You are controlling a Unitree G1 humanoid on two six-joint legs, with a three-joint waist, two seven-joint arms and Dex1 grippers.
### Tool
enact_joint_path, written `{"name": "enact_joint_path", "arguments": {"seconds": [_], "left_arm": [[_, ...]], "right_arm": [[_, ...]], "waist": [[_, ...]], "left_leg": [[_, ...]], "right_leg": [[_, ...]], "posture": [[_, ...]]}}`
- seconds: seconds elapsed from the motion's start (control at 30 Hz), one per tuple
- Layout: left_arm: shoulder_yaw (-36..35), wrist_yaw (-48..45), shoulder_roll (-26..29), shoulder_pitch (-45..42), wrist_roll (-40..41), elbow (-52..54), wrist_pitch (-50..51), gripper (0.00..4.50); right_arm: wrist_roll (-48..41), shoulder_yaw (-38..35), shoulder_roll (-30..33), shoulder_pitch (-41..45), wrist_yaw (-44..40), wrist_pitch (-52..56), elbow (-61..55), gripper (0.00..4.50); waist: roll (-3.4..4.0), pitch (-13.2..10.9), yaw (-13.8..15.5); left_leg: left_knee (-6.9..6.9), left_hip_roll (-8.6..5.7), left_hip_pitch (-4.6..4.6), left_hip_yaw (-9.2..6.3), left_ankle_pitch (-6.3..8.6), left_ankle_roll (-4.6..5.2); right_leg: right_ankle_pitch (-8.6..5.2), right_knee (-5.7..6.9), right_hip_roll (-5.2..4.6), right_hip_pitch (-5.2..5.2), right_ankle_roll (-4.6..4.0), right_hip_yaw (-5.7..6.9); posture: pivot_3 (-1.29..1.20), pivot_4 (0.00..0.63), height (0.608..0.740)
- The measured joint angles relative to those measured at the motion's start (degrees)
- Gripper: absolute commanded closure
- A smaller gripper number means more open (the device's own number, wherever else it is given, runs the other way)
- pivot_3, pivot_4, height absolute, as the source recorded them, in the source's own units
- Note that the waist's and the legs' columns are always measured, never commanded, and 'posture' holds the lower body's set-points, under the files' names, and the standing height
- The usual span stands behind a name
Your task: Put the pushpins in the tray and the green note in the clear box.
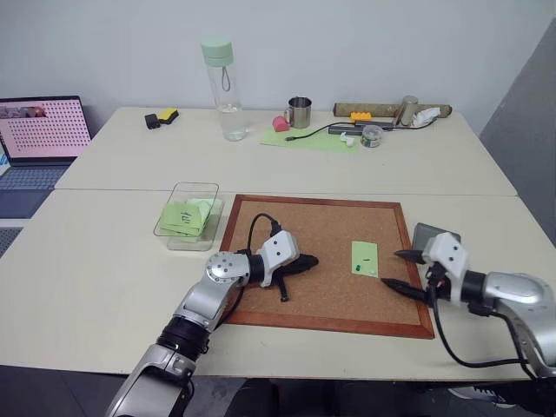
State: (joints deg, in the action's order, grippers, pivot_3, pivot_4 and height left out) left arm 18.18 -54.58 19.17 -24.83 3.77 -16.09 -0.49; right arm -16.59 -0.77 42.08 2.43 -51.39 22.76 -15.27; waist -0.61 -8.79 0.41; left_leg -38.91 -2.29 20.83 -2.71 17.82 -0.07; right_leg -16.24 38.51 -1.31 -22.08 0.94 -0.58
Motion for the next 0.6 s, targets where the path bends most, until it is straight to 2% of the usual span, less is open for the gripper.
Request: {"name": "enact_joint_path", "arguments": {"seconds": [0.1, 0.13, 0.17, 0.23, 0.6], "left_arm": [[0.12, -0.08, 0.04, -0.08, 0.0, 0.02, 0.0, 4.5], [0.12, -0.08, 0.11, -0.07, 0.0, 0.06, 0.0, 4.5], [0.13, -0.09, 0.17, -0.08, 0.0, 0.11, 0.0, 4.5], [0.14, -0.09, 0.26, -0.07, 0.0, 0.21, 0.0, 4.5], [0.14, -0.08, 0.81, -0.08, 0.01, 0.28, -0.03, 4.5]], "right_arm": [[0.53, 1.1, -1.32, 1.71, 0.55, -0.62, 1.56, 0.96], [0.87, 1.47, -2.02, 2.35, 0.72, -0.93, 2.6, 1.33], [0.89, 1.78, -2.54, 2.8, 0.79, -1.1, 3.35, 1.39], [1.03, 2.19, -3.06, 3.07, 0.81, -1.56, 4.56, 1.92], [1.35, 2.84, -3.67, 2.75, -0.5, -4.46, 6.41, 4.12]], "waist": [[-0.03, -0.01, -0.01], [-0.03, -0.01, -0.01], [-0.03, -0.01, -0.02], [-0.03, -0.01, -0.02], [-0.03, -0.01, -0.16]], "left_leg": [[0.0, 0.0, 0.0, -0.01, 0.0, 0.0], [0.0, 0.0, 0.0, -0.02, 0.0, 0.0], [0.0, 0.0, 0.0, -0.01, 0.0, 0.0], [0.0, 0.0, 0.0, -0.02, 0.0, 0.0], [0.01, 0.0, 0.0, -0.02, 0.0, 0.0]], "right_leg": [[0.0, 0.0, 0.0, 0.0, 0.0, 0.01], [0.0, 0.0, 0.0, 0.0, 0.0, 0.02], [0.0, 0.0, 0.0, 0.0, 0.0, 0.01], [0.0, 0.0, 0.0, -0.01, 0.0, 0.01], [0.0, 0.01, 0.0, -0.01, -0.01, 0.02]], "posture": [[0.0, 0.15, 0.74], [0.0, 0.15, 0.74], [0.0, 0.15, 0.74], [0.0, 0.15, 0.74], [0.0, 0.15, 0.74]]}}
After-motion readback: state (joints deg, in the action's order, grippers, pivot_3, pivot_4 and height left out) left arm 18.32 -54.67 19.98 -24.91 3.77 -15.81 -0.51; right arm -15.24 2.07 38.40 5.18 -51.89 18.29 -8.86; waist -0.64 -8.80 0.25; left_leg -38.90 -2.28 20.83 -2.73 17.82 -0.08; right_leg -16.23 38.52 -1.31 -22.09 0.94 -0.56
